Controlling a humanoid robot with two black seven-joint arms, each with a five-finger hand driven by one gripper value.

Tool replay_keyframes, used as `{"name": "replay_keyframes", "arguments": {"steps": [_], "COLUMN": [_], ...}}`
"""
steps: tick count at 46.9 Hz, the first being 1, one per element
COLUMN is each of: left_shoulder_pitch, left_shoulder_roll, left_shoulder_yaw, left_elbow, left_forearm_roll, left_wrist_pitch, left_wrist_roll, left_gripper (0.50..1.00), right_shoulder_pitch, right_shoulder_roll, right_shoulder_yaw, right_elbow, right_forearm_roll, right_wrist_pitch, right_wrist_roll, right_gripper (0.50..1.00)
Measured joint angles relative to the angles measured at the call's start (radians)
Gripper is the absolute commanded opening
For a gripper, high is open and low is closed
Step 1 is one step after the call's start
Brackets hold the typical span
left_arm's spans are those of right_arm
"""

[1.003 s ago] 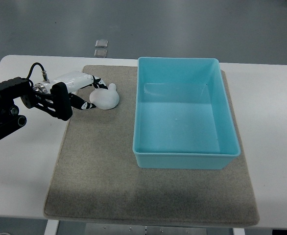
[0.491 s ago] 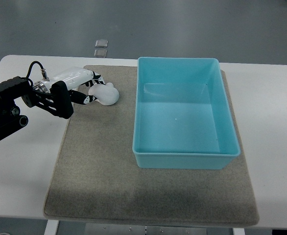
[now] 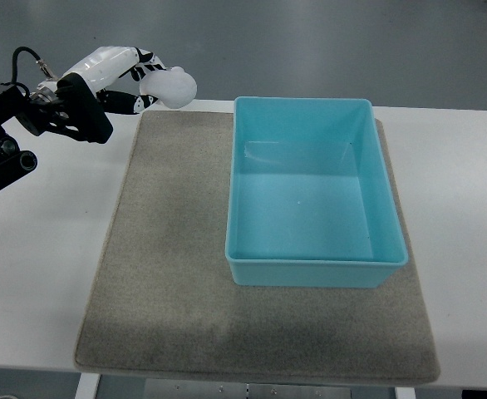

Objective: Place white toy into blue box with left hand
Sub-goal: 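Lift the white toy and carry it over the blue box, then open the left hand to drop the toy into the box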

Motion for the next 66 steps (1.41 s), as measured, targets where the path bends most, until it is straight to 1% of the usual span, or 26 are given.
{"name": "replay_keyframes", "arguments": {"steps": [7,14,19,27,42,43,44,45,46,47,48,49,52,54,55,60,62,66], "left_shoulder_pitch": [-0.061,-0.091,-0.092,-0.098,-0.098,-0.097,-0.095,-0.094,-0.093,-0.093,-0.092,-0.091,-0.088,-0.088,-0.088,-0.086,-0.085,-0.085], "left_shoulder_roll": [-0.009,-0.021,-0.063,-0.1,-0.157,-0.159,-0.161,-0.162,-0.162,-0.163,-0.164,-0.164,-0.164,-0.164,-0.164,-0.164,-0.164,-0.164], "left_shoulder_yaw": [-0.002,0.012,0.034,0.135,0.174,0.174,0.175,0.175,0.175,0.175,0.175,0.175,0.174,0.173,0.173,0.172,0.172,0.172], "left_elbow": [-0.075,-0.15,-0.189,-0.2,-0.198,-0.197,-0.197,-0.197,-0.197,-0.197,-0.196,-0.196,-0.196,-0.196,-0.196,-0.196,-0.197,-0.197], "left_forearm_roll": [-0.001,0.007,0.014,0.019,0.021,0.021,0.021,0.021,0.021,0.021,0.021,0.021,0.017,0.015,0.013,0.005,0.003,0.0], "left_wrist_pitch": [-0.001,-0.013,-0.033,-0.046,-0.046,-0.046,-0.046,-0.046,-0.046,-0.045,-0.045,-0.045,-0.041,-0.039,-0.038,-0.035,-0.035,-0.035], "left_wrist_roll": [-0.006,-0.016,-0.039,-0.066,-0.068,-0.068,-0.068,-0.068,-0.068,-0.067,-0.067,-0.067,-0.067,-0.067,-0.067,-0.069,-0.069,-0.07], "left_gripper": [0.5,0.5,0.5,0.5,0.5,0.514,0.54,0.576,0.631,0.713,0.775,0.818,0.889,0.945,0.958,0.969,0.99,0.992], "right_shoulder_pitch": [0.0,0.0,0.0,0.0,0.0,0.0,0.0,0.0,0.0,0.0,0.0,0.0,0.0,0.0,0.0,0.0,0.0,0.0], "right_shoulder_roll": [0.0,0.0,0.0,0.0,0.0,0.0,0.0,0.0,0.0,0.0,0.0,0.0,0.0,0.0,0.0,0.0,0.0,0.0], "right_shoulder_yaw": [0.0,0.0,0.0,0.0,0.0,0.0,0.0,0.0,0.0,0.0,0.0,0.0,0.0,0.0,0.0,0.0,0.0,0.0], "right_elbow": [0.0,0.0,0.0,0.0,0.0,0.0,0.0,0.0,0.0,0.0,0.0,0.0,0.0,0.0,0.0,0.0,0.0,0.0], "right_forearm_roll": [0.0,0.0,-0.001,-0.001,0.0,0.0,0.0,0.0,0.0,0.0,0.0,0.0,0.0,0.0,0.0,0.0,0.0,0.0], "right_wrist_pitch": [0.0,0.0,0.0,0.0,0.0,0.0,0.0,0.0,0.0,0.0,0.0,0.0,0.0,0.0,0.0,0.0,0.0,0.0], "right_wrist_roll": [0.0,0.0,0.0,0.0,0.0,0.0,0.0,0.0,0.0,0.0,0.0,0.0,0.0,0.0,0.0,0.0,0.0,0.0], "right_gripper": [0.936,0.936,0.936,0.936,0.936,0.936,0.936,0.936,0.936,0.936,0.936,0.936,0.936,0.936,0.936,0.936,0.936,0.936]}}
